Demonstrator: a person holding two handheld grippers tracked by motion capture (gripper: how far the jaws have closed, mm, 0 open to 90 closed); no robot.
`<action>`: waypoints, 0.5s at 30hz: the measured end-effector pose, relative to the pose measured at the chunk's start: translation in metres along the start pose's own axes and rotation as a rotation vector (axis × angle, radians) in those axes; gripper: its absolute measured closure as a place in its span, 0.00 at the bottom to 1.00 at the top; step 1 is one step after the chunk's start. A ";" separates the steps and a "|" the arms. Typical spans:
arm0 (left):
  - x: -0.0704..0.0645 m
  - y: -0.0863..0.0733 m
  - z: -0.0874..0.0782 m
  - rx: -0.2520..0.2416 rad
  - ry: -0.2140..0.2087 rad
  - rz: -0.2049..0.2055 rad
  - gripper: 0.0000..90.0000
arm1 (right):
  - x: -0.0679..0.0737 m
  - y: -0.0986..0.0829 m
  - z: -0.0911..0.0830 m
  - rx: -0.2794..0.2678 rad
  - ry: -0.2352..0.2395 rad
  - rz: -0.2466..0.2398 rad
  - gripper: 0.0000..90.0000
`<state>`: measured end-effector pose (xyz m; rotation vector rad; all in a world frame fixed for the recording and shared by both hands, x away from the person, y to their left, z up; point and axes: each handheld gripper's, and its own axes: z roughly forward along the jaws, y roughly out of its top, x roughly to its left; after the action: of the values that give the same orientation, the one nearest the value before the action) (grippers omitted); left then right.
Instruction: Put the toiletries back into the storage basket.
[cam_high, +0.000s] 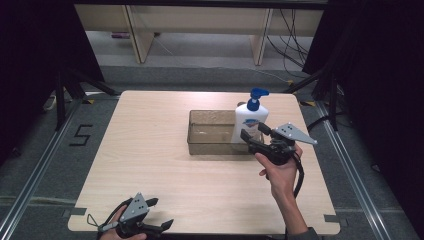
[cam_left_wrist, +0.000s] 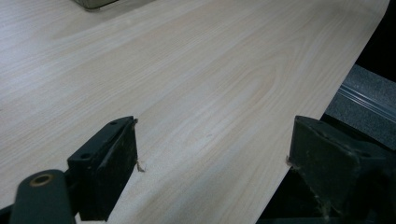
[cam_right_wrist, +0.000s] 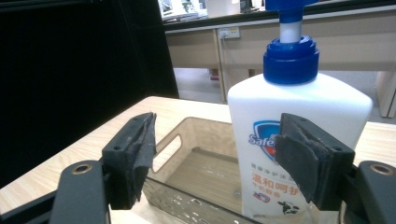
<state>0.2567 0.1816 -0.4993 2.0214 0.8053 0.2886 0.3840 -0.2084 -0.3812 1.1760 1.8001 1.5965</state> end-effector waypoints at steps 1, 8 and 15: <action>0.000 0.000 0.001 -0.008 -0.001 0.000 0.17 | 0.001 0.000 0.000 0.001 0.003 0.004 0.31; 0.000 0.000 0.000 -0.005 0.002 -0.001 0.17 | 0.003 -0.003 0.000 0.012 0.008 -0.003 0.29; 0.000 0.000 0.000 -0.001 0.004 0.005 0.17 | 0.005 -0.007 0.002 0.027 0.036 -0.023 0.27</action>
<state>0.2569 0.1819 -0.4992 2.0223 0.8030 0.2961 0.3811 -0.2032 -0.3870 1.1415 1.8565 1.5956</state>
